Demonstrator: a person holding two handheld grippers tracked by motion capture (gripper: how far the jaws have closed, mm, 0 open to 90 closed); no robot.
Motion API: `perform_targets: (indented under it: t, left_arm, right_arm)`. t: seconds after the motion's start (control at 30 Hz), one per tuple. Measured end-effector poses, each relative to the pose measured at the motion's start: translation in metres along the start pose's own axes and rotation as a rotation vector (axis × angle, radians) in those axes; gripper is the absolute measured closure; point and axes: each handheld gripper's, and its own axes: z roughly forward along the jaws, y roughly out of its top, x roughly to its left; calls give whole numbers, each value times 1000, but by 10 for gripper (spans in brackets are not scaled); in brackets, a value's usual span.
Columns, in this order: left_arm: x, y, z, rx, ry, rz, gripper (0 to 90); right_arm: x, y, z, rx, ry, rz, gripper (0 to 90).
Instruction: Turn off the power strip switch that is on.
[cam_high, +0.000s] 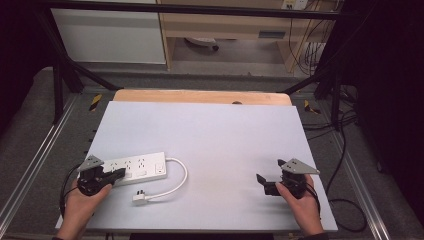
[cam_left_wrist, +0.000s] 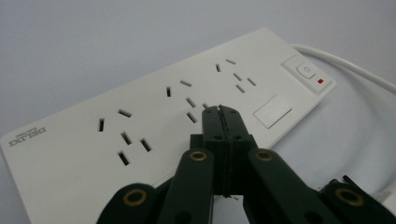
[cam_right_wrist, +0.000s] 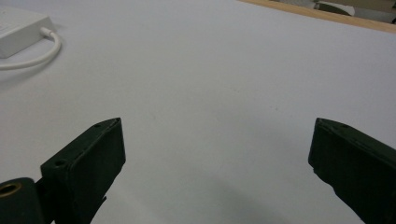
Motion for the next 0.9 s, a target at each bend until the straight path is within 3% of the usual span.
perform_targets:
  t: [0.9]
  left_arm:
    - [-2, 6, 4, -33, -10, 7, 900]
  right_arm:
    - [0, 0, 0, -2, -1, -3, 43]
